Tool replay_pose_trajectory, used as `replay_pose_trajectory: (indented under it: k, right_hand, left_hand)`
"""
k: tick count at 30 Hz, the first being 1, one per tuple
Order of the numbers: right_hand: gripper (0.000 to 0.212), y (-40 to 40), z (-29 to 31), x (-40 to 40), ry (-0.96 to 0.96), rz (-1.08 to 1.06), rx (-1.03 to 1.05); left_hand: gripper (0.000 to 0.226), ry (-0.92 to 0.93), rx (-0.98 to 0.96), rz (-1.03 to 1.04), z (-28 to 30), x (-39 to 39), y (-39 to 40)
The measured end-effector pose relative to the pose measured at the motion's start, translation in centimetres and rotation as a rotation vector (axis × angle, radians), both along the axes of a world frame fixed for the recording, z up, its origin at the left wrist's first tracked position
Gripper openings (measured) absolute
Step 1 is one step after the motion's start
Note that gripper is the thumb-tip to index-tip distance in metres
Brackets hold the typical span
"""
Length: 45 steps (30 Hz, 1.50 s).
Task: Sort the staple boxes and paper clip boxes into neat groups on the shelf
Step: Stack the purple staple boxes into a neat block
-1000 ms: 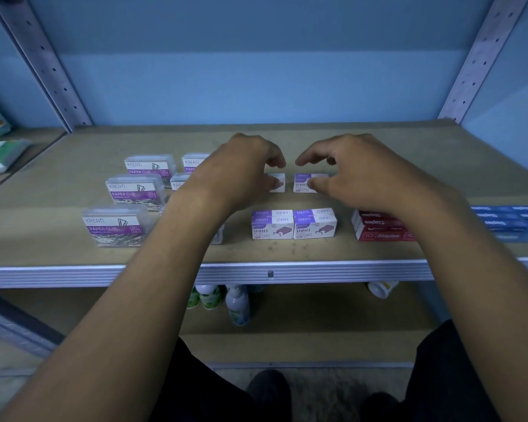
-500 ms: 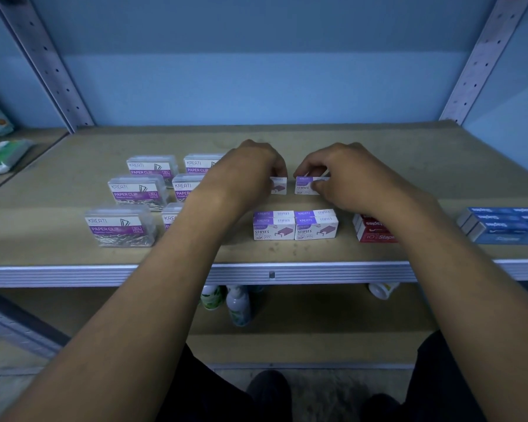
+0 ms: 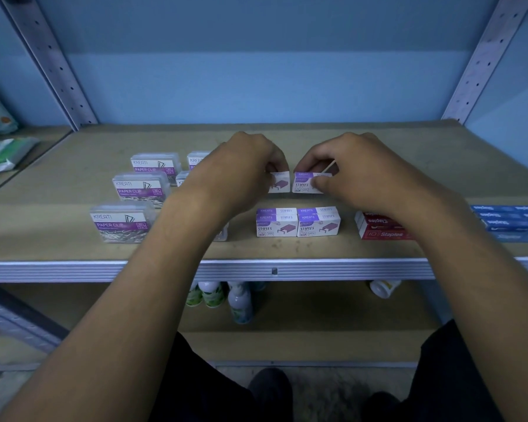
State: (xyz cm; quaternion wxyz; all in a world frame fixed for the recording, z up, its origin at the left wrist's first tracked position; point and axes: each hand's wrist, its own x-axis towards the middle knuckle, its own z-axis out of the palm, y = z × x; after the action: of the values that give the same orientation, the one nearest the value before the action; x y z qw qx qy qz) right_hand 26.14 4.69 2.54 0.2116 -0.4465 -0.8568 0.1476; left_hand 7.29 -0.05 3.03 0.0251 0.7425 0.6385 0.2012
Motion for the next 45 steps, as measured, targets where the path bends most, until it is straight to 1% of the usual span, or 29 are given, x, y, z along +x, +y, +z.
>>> replay_pose_trajectory:
  k: [11,15,20,29,33,36,37,39,41,45]
  right_hand:
    - [0.026,-1.5,0.1,0.2,-0.057,0.009,-0.002]
    - [0.026,-1.8,0.2,0.4,-0.079,0.017,-0.013]
    - [0.027,-2.0,0.2,0.4,-0.092,0.026,-0.060]
    - [0.036,-2.1,0.2,0.4,-0.133,0.041,-0.126]
    - [0.035,-2.3,0.4,0.4,-0.177,0.057,-0.151]
    - [0.026,-2.3,0.8,0.8,-0.169,0.076,-0.196]
    - [0.030,-2.3,0.9,0.9,-0.185,0.086,-0.203]
    - [0.046,-2.4,0.9,0.9,-0.232,0.098,-0.204]
    - [0.052,-2.5,0.7,0.7,-0.267,0.092,-0.192]
    - [0.039,-2.4,0.6,0.4,-0.293,0.047,-0.147]
  left_hand:
    - [0.028,0.042,-0.056,-0.037,0.3,0.4,-1.2]
    - [0.025,0.028,-0.089,-0.046,0.5,0.6,-1.5]
    - [0.028,0.038,-0.128,-0.058,0.6,0.8,-1.9]
    - [0.031,0.053,-0.195,-0.082,0.4,0.8,-1.9]
    - [0.030,0.067,-0.209,-0.090,0.3,0.9,-1.9]
    - [0.029,0.040,-0.222,-0.093,0.5,0.7,-2.0]
    - [0.029,0.022,-0.243,-0.098,0.6,0.5,-2.0]
    - [0.037,0.020,-0.289,-0.119,0.7,0.4,-2.1]
    - [0.044,0.045,-0.308,-0.126,0.7,0.4,-2.2]
    - [0.039,0.099,-0.273,-0.116,0.4,0.7,-2.0]
